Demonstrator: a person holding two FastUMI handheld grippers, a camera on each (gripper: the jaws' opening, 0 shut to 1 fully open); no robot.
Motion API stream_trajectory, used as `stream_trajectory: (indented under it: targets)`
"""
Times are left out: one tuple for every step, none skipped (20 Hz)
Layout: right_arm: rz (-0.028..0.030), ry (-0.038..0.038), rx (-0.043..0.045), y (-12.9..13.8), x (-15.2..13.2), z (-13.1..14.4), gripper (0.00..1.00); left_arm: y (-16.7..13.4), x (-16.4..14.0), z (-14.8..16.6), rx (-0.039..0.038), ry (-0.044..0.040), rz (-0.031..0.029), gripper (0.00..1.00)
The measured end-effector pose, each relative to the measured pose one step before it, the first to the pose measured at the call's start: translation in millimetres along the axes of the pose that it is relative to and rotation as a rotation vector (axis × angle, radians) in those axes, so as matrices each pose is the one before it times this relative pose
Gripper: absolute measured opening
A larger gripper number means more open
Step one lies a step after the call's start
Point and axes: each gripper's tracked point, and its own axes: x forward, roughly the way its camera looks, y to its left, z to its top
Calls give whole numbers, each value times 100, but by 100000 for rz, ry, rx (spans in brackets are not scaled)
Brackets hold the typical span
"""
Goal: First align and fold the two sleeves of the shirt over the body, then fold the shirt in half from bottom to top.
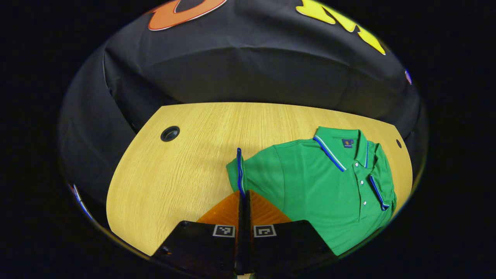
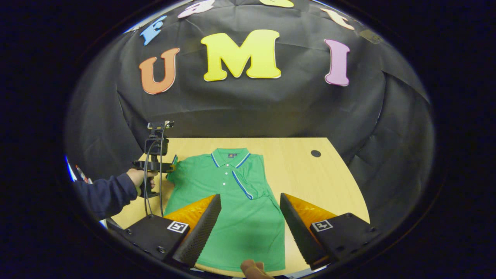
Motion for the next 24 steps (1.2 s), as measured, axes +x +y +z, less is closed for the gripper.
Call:
stream_trajectory:
  targets:
    - [-356,320,878,-454,45,-209,95,-856,-178,294,746,-414,-1224,3]
    - [-524,348,1075,-390,68,-278,95,-906,-215,61,929,218,-325,3]
    - [-630,421,985,-486,123,-199,99,-972,-198,52,1134,303,-1039,4]
    - [-497,581,869,-405,37,-317,99,-1026,-110,174,1235,-135,-1312,4]
    - [-277,221,567,-405,8,-205,100,-1068,35,79,1776,-155,-1334,4]
    - [-713,146,300,-466,124,-205,95,-1024,45,30,2436,66,-942,4]
    - [-660,407,149,-426,126,-255,95,-1092,126,112,2560,-60,-1125,4]
    - [-577,319,445,-399,-20,-275,95,-1219,144,11,2160,163,-1580,4]
    - [-733,376,609,-476,44,-217,95,-1132,354,-80,2167,167,-1286,4]
    - [-445,556,661,-359,74,-283,95,-924,321,-62,2464,460,-850,4]
    - [-680,476,426,-442,142,-259,95,-752,264,-74,3604,115,-747,4]
    - [-946,443,371,-552,130,-291,95,-794,343,-109,3761,320,-630,4]
    - [-1003,560,-82,-497,128,-311,99,-791,404,-233,3850,582,-625,4]
    - [-1201,501,-291,-478,168,-332,99,-409,355,-167,4180,802,620,4]
    - [-540,494,-35,-360,47,-282,99,-496,303,-393,2782,1266,65,3]
    - [-622,371,51,-321,97,-295,95,-666,238,-188,812,745,-1086,4]
    - [-426,552,105,-326,112,-292,95,-537,143,-90,-129,469,-786,4]
    - [-128,564,311,-208,53,-347,95,-383,17,79,-233,123,-534,4]
    - [-414,531,402,-304,68,-224,95,-279,109,-6,308,-176,481,4]
    - [-375,475,478,-224,163,-252,99,-289,-37,165,719,-93,-169,4]
    - [-175,459,543,-201,106,-163,99,-490,-34,23,1501,396,-968,4]
    - [-296,328,345,-252,73,-126,95,-364,69,-95,1752,899,-1171,4]
    - [-362,68,67,-239,67,-99,95,-295,82,-174,1487,878,-1066,4]
    - [-178,-123,69,-122,33,-49,95,-119,-9,-42,1242,257,-157,4]
